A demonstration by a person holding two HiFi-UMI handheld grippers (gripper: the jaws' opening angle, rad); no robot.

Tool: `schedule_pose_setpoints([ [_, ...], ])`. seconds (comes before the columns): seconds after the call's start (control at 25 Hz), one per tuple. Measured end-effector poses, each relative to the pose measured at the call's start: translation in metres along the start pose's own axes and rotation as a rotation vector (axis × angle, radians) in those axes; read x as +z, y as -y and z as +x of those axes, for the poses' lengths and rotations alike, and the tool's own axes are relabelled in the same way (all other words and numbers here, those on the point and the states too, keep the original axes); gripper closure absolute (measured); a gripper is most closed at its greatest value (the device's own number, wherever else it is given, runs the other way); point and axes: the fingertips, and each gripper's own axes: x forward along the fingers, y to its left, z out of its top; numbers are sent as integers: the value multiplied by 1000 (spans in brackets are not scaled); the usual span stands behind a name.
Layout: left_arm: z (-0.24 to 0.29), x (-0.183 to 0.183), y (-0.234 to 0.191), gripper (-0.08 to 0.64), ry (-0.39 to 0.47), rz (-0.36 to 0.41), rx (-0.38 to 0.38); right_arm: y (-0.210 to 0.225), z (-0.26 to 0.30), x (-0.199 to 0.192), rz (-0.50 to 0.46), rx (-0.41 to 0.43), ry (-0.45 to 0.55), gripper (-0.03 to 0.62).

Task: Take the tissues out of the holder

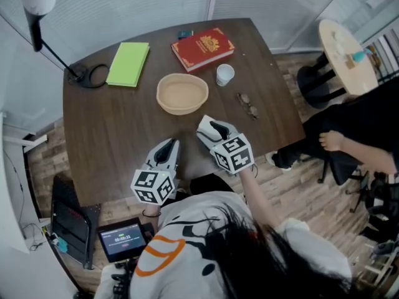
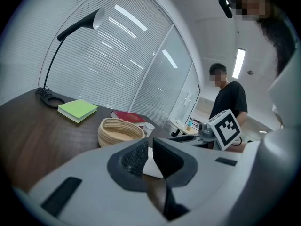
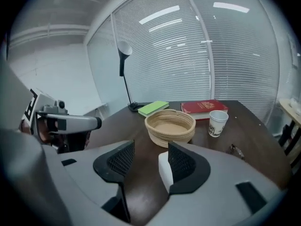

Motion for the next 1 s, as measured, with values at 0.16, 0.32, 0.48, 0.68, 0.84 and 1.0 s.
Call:
schedule_pose_setpoints([
  [0.16,-10,-3,5,529,0,9,-14,-12,-9,2,42,-24,46,459],
  [0.32,-24,-4,7,529,8,21,-26,-31,-18,4,105,-15,89,529],
  [0.48,-44,-6,9,529,15,29,-39,-60,-27,4,140,1,126,552],
  [0.68,-73,-21,12,529,6,37,-60,-96,-39,-4,164,4,160,560],
  [0.84,-95,-35,21,529,-11,50,-91,-119,-52,-15,202,-6,187,561],
  [1.0,-113,-43,29,529,-20,60,-122,-136,-64,-29,230,-27,197,563],
])
